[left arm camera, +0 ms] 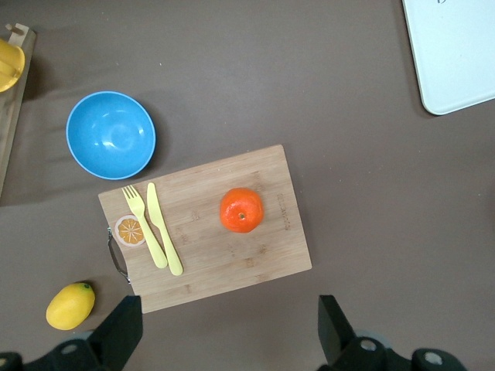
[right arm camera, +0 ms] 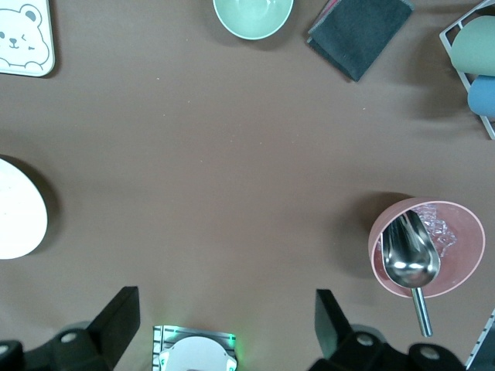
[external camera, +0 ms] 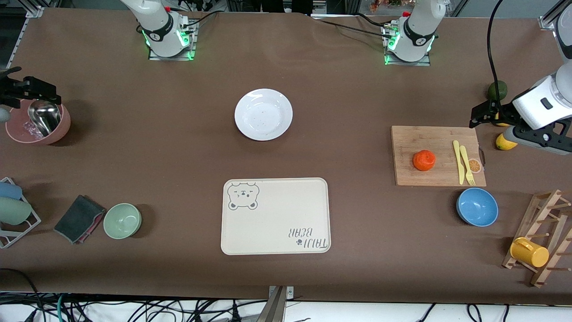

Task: Place orange and plate with both arms

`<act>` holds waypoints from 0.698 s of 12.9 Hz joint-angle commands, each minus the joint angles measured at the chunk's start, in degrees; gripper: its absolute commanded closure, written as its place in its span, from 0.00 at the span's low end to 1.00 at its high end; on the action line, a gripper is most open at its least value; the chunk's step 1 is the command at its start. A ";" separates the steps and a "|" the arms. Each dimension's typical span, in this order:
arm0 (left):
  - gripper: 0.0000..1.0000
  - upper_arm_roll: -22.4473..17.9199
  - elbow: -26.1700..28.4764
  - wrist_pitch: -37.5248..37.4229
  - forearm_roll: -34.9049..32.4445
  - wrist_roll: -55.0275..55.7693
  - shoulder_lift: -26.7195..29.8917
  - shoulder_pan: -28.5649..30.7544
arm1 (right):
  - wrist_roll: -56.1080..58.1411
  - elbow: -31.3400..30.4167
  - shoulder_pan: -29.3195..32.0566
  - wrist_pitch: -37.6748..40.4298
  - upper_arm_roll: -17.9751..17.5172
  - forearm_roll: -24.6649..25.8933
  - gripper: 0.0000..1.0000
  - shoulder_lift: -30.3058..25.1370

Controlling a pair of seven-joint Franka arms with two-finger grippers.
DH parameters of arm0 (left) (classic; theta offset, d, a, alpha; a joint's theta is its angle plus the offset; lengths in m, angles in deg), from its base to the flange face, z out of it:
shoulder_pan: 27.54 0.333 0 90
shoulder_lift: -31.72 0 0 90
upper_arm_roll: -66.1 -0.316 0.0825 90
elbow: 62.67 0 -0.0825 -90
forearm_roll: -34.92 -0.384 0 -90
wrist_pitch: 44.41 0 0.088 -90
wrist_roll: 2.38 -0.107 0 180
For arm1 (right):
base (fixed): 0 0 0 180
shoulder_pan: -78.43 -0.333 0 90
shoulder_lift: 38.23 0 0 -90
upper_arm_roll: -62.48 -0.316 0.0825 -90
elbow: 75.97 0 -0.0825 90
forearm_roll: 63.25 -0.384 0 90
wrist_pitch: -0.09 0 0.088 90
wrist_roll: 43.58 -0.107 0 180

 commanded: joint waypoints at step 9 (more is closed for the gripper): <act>0.00 0.02 -0.91 -0.23 0.32 -1.28 -5.79 0.06 | -0.63 0.45 0.07 0.77 -0.31 0.46 0.00 -0.08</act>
